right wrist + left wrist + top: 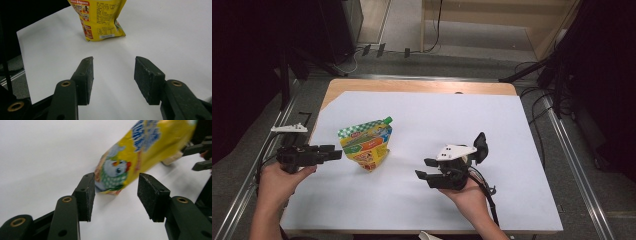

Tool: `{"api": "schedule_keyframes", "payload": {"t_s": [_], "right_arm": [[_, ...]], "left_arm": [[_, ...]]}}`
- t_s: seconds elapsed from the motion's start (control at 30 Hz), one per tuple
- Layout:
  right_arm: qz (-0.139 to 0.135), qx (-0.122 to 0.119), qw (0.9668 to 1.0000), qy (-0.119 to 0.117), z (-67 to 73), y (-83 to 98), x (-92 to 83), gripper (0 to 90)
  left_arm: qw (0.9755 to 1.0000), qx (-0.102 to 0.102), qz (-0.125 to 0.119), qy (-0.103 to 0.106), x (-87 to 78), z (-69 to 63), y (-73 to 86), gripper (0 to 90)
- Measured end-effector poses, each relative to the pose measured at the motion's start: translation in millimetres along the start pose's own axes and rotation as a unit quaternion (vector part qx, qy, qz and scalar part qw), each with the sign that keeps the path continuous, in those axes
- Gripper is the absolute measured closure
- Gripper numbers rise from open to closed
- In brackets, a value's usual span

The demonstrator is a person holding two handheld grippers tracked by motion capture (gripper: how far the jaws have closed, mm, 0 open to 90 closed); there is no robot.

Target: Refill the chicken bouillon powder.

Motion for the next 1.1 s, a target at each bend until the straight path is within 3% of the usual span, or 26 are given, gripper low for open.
{"api": "schedule_keyframes", "payload": {"t_s": [0.1, 0.4, 0.53, 0.7, 0.83, 1.1], "right_arm": [[0.0, 0.002, 1.0, 0.002, -2.1, -0.8, -3.3, 52.4], [0.008, 0.004, 1.0, 0.001, -10.0, -5.0, -14.7, 55.5], [0.009, 0.011, 0.9999, -0.001, -15.0, -5.7, -19.1, 56.3], [0.012, 0.014, 0.9998, -0.005, -19.8, -5.8, -23.2, 56.6], [0.011, 0.017, 0.9998, -0.006, -23.1, -6.6, -27.7, 56.5], [0.002, 0.023, 0.9997, 0.002, -33.4, -9.9, -42.1, 57.7]], "left_arm": [[0.9999, -0.01, -0.006, -0.01, -1.6, 5.8, 0.0, 49.1], [0.9993, 0.008, -0.021, -0.029, 14.9, 11.2, -7.7, 48.3], [0.9985, 0.0, -0.027, -0.048, 26.7, 12.4, -12.2, 48.5], [0.9992, -0.002, -0.013, -0.038, 40.8, 14.1, -15.3, 46.0], [0.9997, -0.01, -0.012, -0.017, 50.0, 13.8, -14.8, 44.8], [0.9997, -0.004, -0.001, -0.024, 57.5, 14.0, -12.1, 44.0]]}}
Point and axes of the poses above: each handheld gripper's, and its own axes: x roughly forward along the jaws, y roughly out of its underside, z roughly to its left, the point moved 4 cm from there along x, roughly forward along the jaws, and after that the axes turned 5 degrees about z, right-handed, at the moved point
